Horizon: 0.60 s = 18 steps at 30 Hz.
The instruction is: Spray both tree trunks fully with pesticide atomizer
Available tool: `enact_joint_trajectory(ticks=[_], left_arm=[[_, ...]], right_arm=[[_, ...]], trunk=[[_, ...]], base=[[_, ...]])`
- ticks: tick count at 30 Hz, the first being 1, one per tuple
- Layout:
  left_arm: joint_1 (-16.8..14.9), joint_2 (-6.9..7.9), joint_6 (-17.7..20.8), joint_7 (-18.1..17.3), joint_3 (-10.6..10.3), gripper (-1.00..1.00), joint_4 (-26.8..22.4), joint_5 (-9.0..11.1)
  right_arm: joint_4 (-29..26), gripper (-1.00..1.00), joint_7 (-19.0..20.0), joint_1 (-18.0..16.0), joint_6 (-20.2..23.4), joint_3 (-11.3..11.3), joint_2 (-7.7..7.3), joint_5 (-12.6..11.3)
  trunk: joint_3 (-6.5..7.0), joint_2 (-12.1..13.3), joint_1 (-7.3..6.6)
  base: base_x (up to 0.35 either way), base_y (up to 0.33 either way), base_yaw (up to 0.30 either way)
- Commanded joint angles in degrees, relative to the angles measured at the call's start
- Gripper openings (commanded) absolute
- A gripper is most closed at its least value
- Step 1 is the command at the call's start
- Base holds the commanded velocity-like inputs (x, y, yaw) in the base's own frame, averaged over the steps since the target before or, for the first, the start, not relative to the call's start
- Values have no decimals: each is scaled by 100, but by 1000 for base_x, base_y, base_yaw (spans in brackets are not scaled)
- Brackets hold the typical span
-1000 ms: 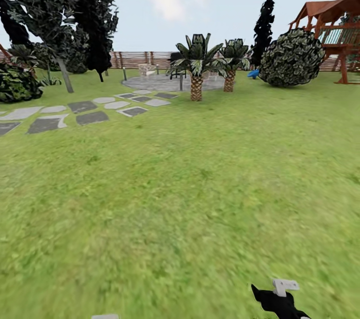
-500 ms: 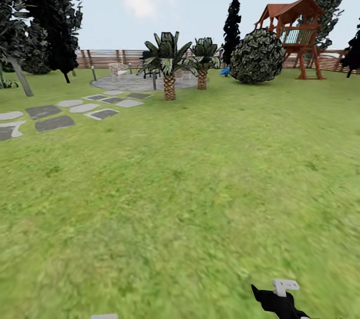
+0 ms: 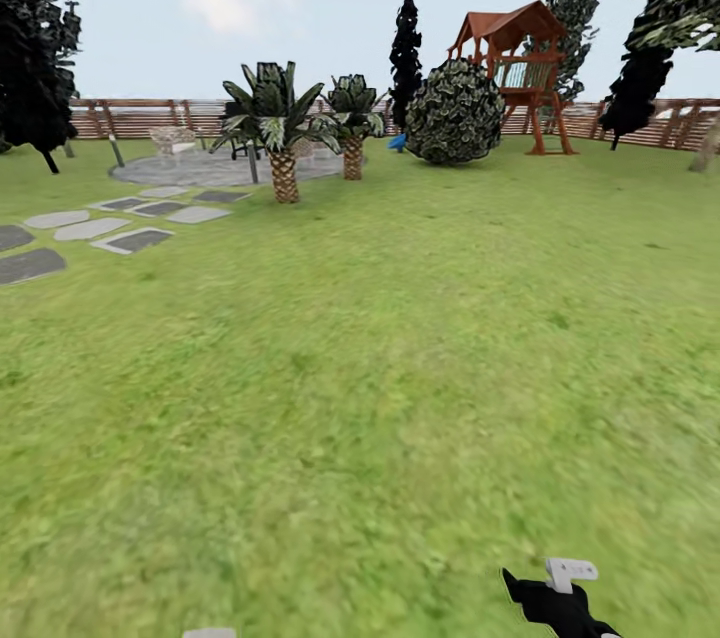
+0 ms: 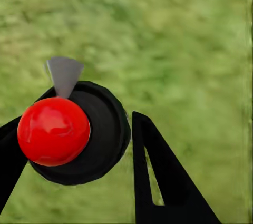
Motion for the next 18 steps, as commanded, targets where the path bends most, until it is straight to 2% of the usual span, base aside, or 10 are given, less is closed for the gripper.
enact_joint_trajectory(ticks=[1, 18], left_arm=[[-4, 2, -23, 27, 35, -100, 10, -60], [-4, 10, -24, 27, 43, -100, 10, -58]], right_arm=[[6, 100, 41, -10, -37, -47, 5, 61], [14, 100, 41, -10, -37, -47, 5, 61]], trunk=[[-5, -2, 2], [-5, -2, 2]], base=[[236, -203, -292], [242, -198, -292]])
